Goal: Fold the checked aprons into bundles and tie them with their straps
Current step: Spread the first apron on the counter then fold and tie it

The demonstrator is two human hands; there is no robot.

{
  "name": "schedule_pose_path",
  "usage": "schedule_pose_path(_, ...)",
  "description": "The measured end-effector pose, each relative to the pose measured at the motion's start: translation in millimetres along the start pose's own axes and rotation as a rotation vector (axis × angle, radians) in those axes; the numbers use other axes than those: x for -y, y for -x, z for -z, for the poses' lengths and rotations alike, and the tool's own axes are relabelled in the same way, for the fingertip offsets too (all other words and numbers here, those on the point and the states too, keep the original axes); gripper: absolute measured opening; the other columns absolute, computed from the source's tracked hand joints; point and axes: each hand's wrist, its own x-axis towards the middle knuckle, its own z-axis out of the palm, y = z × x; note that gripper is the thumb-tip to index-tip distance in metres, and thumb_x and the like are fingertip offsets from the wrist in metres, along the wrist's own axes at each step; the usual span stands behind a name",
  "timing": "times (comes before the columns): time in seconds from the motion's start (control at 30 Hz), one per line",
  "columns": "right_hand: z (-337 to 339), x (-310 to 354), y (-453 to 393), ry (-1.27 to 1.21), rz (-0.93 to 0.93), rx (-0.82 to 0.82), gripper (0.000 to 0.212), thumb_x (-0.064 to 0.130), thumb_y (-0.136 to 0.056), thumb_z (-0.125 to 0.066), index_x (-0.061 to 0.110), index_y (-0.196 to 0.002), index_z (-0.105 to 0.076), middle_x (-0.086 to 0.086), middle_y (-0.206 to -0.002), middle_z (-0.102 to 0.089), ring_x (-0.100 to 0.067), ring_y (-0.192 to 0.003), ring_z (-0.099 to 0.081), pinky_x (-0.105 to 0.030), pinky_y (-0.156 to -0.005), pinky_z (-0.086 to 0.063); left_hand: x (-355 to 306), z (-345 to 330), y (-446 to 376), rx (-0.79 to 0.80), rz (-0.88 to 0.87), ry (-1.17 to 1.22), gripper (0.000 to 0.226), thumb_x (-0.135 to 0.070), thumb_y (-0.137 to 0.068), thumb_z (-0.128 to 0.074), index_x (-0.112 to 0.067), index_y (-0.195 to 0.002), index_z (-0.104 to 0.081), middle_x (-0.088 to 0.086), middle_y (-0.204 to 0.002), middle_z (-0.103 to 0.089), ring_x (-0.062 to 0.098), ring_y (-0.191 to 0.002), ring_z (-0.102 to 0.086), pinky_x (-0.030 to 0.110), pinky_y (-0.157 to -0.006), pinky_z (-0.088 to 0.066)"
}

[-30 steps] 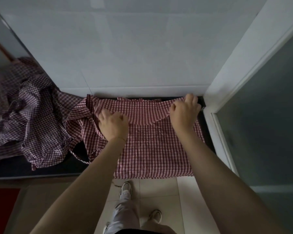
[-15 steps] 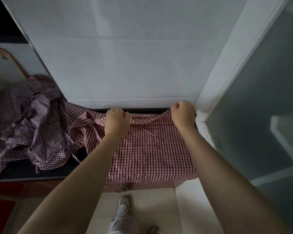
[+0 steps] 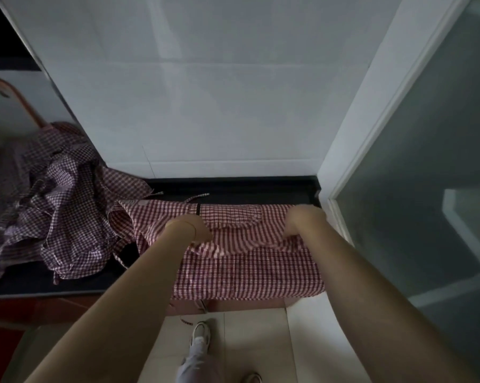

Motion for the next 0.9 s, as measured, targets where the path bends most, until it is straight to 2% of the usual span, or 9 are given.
schedule_pose_path(0.07, -19.9, 4.6, -13.1, 0.102, 0.02, 0.098, 0.063, 0.049, -0.086, -0.07, 0.011, -0.133, -0.056, -0.008, -0.129, -0.062, -0.029, -0.115, -0.06, -0.038, -0.103, -0.046, -2.5, -17.0, -7.7, 0.239, 0.031, -0.008, 0.053, -0.049, -0.096, -0.052, -0.008, -0.128, -0.062, 0.009, -0.123, -0.064, 0.025, -0.11, -0.062, 0.038, -0.101, -0.049)
schedule_pose_path(0.13, -35.4, 10.8, -27.3, 0.084, 0.032, 0.138, 0.061, 0.044, -0.087, -0.071, 0.009, -0.135, -0.054, -0.01, -0.133, -0.059, -0.029, -0.119, -0.057, -0.039, -0.104, -0.044, -3.6, -30.8, -17.6, 0.345, 0.058, -0.012, 0.055, -0.051, -0.096, -0.051, -0.008, -0.128, -0.063, 0.008, -0.128, -0.064, 0.025, -0.115, -0.061, 0.038, -0.103, -0.047)
schedule_pose_path(0.2, -50.1, 18.8, -41.6, 0.021, 0.074, 0.052, 0.051, 0.038, -0.09, -0.067, 0.01, -0.131, -0.057, -0.01, -0.131, -0.06, -0.028, -0.115, -0.059, -0.039, -0.099, -0.047, -4.9, -45.2, -30.5, 0.167, 0.049, -0.008, 0.051, -0.051, -0.096, -0.049, -0.011, -0.126, -0.062, 0.005, -0.128, -0.063, 0.023, -0.114, -0.059, 0.036, -0.097, -0.048)
schedule_pose_path(0.27, -66.6, 27.8, -56.1, -0.068, 0.145, -0.068, 0.045, 0.034, -0.092, -0.064, 0.013, -0.131, -0.056, -0.008, -0.13, -0.06, -0.026, -0.113, -0.059, -0.039, -0.1, -0.048, -8.2, -60.8, -42.7, 0.014, 0.018, 0.048, 0.05, -0.046, -0.096, -0.049, -0.018, -0.137, -0.051, 0.008, -0.139, -0.05, 0.028, -0.123, -0.052, 0.039, -0.095, -0.048)
schedule_pose_path(0.37, -89.4, 39.2, -76.7, -0.154, 0.153, 0.075, 0.077, 0.03, -0.087, -0.072, 0.019, -0.151, -0.031, -0.011, -0.148, -0.044, -0.03, -0.129, -0.048, -0.045, -0.109, -0.041, -13.6, -84.0, -60.3, 0.165, -0.015, 0.082, 0.07, -0.045, -0.094, -0.052, -0.034, -0.154, -0.018, 0.013, -0.162, -0.007, 0.041, -0.145, -0.019, 0.051, -0.11, -0.037)
schedule_pose_path(0.47, -105.3, 48.1, -98.9, -0.156, 0.088, 0.144, 0.105, 0.037, -0.08, -0.079, 0.029, -0.158, -0.008, -0.016, -0.16, -0.016, -0.037, -0.141, -0.032, -0.054, -0.111, -0.037, -15.9, -94.5, -77.1, 0.178, -0.006, 0.061, 0.079, -0.048, -0.095, -0.052, -0.041, -0.155, -0.002, 0.013, -0.164, 0.009, 0.045, -0.148, 0.0, 0.054, -0.112, -0.031)
schedule_pose_path(0.63, -107.3, 41.5, -121.5, -0.231, 0.124, 0.038, 0.116, 0.05, -0.082, -0.074, 0.03, -0.157, 0.012, -0.013, -0.163, 0.018, -0.039, -0.15, 0.006, -0.057, -0.119, -0.015, -11.1, -84.1, -106.0, 0.125, -0.064, 0.101, 0.087, -0.055, -0.092, -0.053, -0.04, -0.155, 0.006, 0.01, -0.164, 0.013, 0.044, -0.148, 0.009, 0.055, -0.115, -0.027)
schedule_pose_path(0.77, -108.2, 32.5, -140.7, -0.36, 0.114, -0.177, 0.111, 0.048, -0.081, -0.076, 0.025, -0.157, 0.001, -0.012, -0.165, 0.011, -0.034, -0.152, 0.001, -0.053, -0.121, -0.017, -3.8, -72.5, -125.2, 0.083, -0.115, 0.226, 0.092, -0.052, -0.091, -0.058, -0.036, -0.157, 0.005, 0.005, -0.165, 0.01, 0.039, -0.15, 0.009, 0.053, -0.119, -0.019)
schedule_pose_path(0.9, -104.9, 46.1, -137.5, -0.327, 0.138, -0.244, 0.095, 0.043, -0.087, -0.071, 0.027, -0.156, -0.008, -0.012, -0.165, 0.005, -0.038, -0.15, -0.007, -0.057, -0.117, -0.025, -10.2, -70.9, -128.3, -0.096, -0.066, 0.129, 0.071, -0.044, -0.092, -0.056, -0.033, -0.153, -0.021, 0.013, -0.156, -0.018, 0.036, -0.139, -0.021, 0.047, -0.107, -0.037)
